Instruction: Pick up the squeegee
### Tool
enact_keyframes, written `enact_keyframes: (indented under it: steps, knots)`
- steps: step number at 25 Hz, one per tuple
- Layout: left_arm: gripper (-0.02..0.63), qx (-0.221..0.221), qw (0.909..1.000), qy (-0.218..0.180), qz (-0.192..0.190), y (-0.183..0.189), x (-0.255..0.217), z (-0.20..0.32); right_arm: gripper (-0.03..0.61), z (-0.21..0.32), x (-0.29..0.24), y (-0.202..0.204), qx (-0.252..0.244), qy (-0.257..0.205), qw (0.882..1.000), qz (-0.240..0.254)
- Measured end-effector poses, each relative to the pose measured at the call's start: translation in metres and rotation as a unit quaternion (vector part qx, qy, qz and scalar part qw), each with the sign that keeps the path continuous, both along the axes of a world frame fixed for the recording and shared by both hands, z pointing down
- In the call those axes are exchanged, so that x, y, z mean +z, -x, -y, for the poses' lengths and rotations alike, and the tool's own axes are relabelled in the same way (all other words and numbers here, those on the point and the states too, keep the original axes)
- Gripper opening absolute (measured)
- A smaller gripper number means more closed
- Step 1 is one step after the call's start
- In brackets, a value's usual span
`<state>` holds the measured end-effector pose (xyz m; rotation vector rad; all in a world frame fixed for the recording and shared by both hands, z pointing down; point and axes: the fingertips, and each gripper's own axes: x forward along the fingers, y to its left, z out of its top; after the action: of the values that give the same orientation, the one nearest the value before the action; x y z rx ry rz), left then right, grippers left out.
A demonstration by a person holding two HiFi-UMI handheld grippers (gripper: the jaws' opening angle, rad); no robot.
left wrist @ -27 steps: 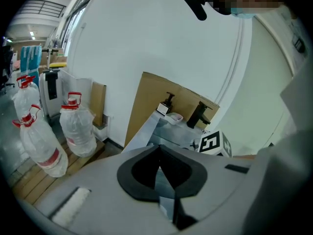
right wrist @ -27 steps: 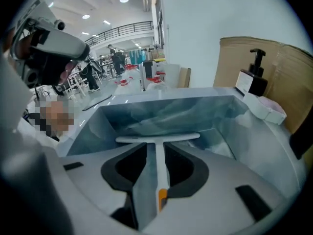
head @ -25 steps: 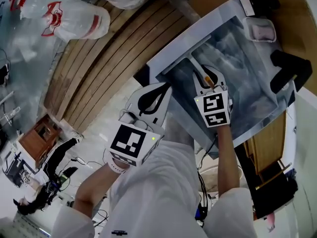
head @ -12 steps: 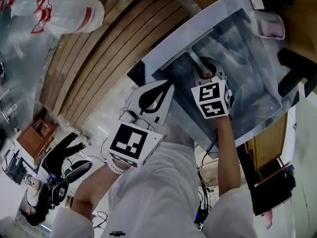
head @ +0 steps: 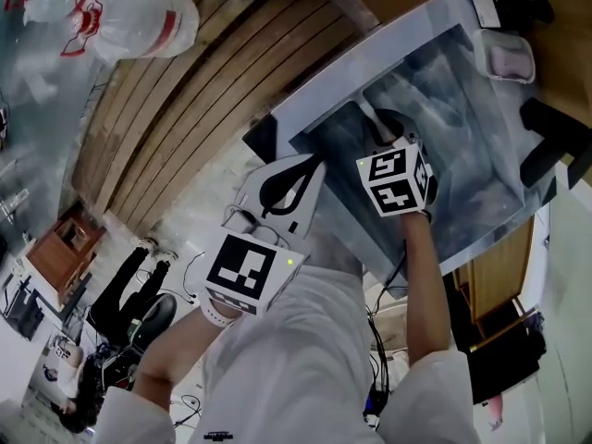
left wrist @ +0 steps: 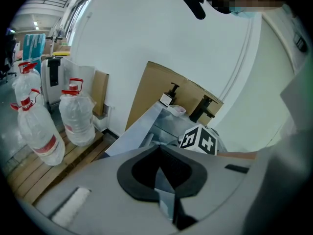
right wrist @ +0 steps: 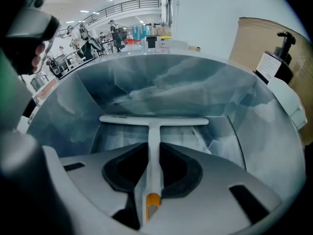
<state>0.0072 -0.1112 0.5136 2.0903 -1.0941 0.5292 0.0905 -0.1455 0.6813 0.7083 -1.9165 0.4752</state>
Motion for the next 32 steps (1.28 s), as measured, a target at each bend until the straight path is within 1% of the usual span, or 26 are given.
enact_keyframes:
  steps: [7, 16, 21, 27, 32]
  knots:
    - [0.005, -0.005, 1.0000, -0.004, -0.001, 0.004, -0.006, 0.000, 0.063, 0.003, -0.008, -0.005, 0.019, -0.007, 1.000, 0.005]
    - [0.005, 0.001, 0.9996, -0.029, 0.000, 0.007, -0.036, 0.001, 0.063, 0.005, -0.059, -0.019, 0.054, -0.041, 0.998, 0.016]
    - [0.005, 0.007, 0.9989, -0.046, -0.001, 0.005, -0.063, -0.001, 0.063, 0.002, -0.103, -0.032, 0.076, -0.078, 0.994, 0.005]
    - [0.005, 0.017, 0.9975, -0.069, -0.001, 0.004, -0.096, -0.007, 0.063, -0.001, -0.163, -0.037, 0.117, -0.126, 0.985, 0.034]
    - [0.005, 0.018, 0.9959, -0.088, -0.003, 0.006, -0.126, -0.012, 0.063, -0.005, -0.220, -0.035, 0.134, -0.182, 0.973, 0.050]
